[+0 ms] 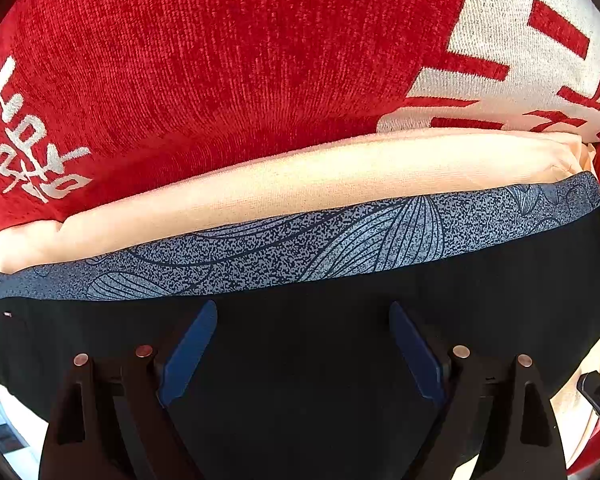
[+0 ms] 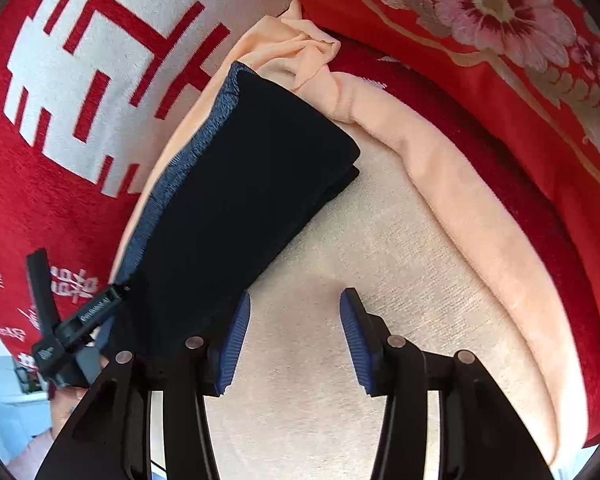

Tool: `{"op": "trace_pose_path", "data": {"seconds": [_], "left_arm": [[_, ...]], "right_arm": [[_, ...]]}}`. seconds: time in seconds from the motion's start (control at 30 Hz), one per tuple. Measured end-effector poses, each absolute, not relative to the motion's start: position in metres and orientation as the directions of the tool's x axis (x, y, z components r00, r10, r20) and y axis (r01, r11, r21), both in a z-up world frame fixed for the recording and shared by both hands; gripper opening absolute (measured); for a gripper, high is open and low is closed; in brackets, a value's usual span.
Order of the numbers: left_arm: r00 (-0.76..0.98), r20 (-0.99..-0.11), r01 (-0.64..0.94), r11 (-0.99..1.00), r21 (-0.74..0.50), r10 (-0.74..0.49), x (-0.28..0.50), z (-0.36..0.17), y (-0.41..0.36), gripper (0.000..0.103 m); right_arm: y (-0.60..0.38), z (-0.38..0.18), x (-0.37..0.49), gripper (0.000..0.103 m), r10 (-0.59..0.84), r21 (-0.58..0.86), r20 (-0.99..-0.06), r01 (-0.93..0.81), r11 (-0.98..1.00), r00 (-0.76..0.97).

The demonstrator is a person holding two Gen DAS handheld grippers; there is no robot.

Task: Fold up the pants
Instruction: 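Grasp the trouser edge with the right gripper and lift it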

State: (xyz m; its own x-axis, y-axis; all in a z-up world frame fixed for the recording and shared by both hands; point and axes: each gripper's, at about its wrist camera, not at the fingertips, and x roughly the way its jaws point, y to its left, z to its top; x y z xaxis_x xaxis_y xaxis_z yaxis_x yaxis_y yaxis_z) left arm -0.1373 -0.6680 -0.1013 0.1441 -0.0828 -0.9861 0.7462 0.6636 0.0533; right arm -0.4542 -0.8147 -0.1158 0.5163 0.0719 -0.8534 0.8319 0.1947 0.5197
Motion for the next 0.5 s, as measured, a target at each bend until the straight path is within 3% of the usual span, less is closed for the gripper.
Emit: {"op": "trace_pose_path", "data": {"seconds": [0.5], "left_arm": [[0.165,-0.982,0.747,0.663,0.061,-0.096,-0.143,-0.101,-0.663,0.086]], "right_arm": [[-0.846,-0.141,-0.451,0.054,-0.022,0.738,-0.674,0.674,0.029,0.739]]}}
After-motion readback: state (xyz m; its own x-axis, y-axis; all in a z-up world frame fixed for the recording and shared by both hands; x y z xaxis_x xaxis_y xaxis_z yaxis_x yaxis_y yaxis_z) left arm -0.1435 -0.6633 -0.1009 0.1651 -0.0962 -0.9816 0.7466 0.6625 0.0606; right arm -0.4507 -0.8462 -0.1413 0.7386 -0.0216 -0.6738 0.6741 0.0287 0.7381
